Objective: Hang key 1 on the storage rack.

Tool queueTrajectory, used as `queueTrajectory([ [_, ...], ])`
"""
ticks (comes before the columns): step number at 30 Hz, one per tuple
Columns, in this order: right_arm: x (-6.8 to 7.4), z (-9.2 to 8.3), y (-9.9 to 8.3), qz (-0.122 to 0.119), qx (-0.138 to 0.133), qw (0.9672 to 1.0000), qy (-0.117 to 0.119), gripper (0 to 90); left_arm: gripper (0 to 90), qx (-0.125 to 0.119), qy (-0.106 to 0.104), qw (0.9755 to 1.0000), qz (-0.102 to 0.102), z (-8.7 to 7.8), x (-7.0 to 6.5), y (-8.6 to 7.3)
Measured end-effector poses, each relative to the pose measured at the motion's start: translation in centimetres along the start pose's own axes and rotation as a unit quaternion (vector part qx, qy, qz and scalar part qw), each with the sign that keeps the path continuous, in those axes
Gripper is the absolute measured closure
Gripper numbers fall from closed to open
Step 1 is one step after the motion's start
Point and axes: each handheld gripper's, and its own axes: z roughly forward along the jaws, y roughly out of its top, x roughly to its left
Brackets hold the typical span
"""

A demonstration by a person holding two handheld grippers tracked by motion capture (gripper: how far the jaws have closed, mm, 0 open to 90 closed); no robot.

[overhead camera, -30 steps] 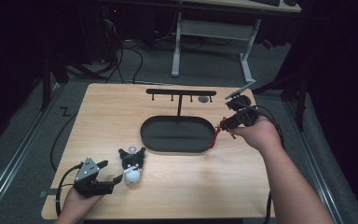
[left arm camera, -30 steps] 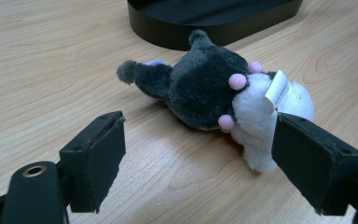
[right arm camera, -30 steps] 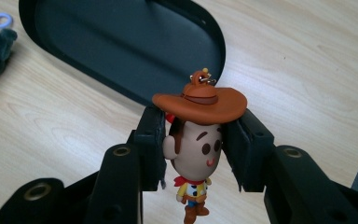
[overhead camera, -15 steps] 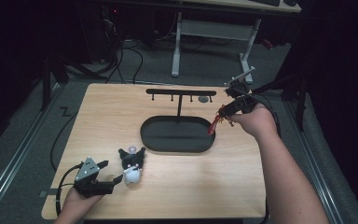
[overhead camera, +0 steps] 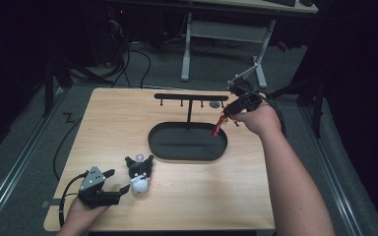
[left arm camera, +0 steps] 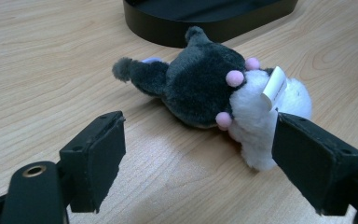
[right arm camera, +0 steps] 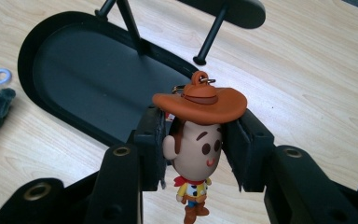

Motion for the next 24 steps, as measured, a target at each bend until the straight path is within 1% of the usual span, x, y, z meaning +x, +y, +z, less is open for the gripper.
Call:
queueTrajectory([
  [7, 0.1, -0.2, 1.0, 0.0, -0.008, 1.0, 0.001, 60.5, 17.9, 0.001, 0.0, 1.0, 0.0, 0.0, 0.0, 0.0],
  [16, 0.1, 0.3, 2.1, 0.01, -0.014, 0.9997, -0.018, 60.4, 17.9, 0.001, -0.001, 1.0, 0.0, 0.0, 0.1, 0.0],
  [19, -0.2, 0.6, 2.1, 0.017, -0.019, 0.9995, -0.018, 60.3, 17.8, -0.001, -0.001, 1.0, -0.001, 0.0, 0.1, 0.0],
  [21, -0.3, 0.6, 2.0, 0.02, -0.017, 0.9995, -0.018, 60.3, 17.8, -0.001, -0.001, 1.0, -0.001, 0.0, 0.1, 0.0],
  [24, -0.9, 1.2, 1.5, 0.026, -0.016, 0.9994, -0.017, 60.3, 17.8, 0.001, -0.002, 1.0, -0.001, 0.0, 0.1, 0.0],
])
